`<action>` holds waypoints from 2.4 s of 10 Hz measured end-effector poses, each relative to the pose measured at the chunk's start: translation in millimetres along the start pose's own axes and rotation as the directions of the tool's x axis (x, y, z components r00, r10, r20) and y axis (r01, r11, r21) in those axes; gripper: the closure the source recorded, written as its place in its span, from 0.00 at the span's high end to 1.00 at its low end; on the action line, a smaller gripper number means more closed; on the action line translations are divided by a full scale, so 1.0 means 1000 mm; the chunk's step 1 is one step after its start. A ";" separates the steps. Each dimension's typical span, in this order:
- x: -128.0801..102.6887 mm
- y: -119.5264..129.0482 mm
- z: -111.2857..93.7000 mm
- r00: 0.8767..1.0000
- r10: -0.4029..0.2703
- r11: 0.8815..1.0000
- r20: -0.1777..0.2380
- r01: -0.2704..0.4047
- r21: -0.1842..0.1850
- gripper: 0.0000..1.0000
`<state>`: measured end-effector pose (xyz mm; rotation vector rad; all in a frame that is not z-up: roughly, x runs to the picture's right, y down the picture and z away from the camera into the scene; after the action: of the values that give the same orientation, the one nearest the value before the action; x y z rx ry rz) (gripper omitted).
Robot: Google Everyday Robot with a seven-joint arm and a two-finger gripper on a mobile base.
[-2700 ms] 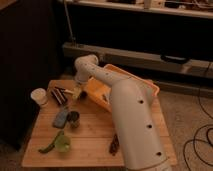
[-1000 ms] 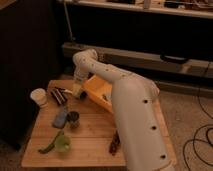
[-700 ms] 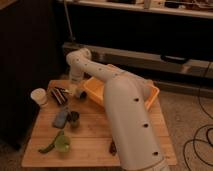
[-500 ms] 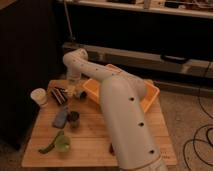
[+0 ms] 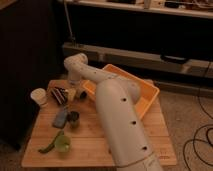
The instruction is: Place brush in tray
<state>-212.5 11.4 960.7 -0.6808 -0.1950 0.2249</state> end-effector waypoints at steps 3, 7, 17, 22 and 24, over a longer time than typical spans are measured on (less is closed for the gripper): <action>0.017 -0.010 0.018 0.998 0.058 0.998 -0.035 -0.059 -0.021 0.77; 0.017 -0.010 0.034 0.996 0.053 0.997 -0.068 -0.056 -0.043 0.38; 0.059 -0.024 0.000 0.990 0.134 0.991 -0.035 -0.135 -0.022 0.00; 0.074 -0.052 -0.042 0.982 0.185 0.982 0.042 -0.186 0.023 0.00; 0.074 -0.063 -0.056 0.971 0.186 0.981 0.152 -0.191 0.020 0.00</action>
<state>-118.5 -50.3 966.2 -0.6492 -0.2695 0.4615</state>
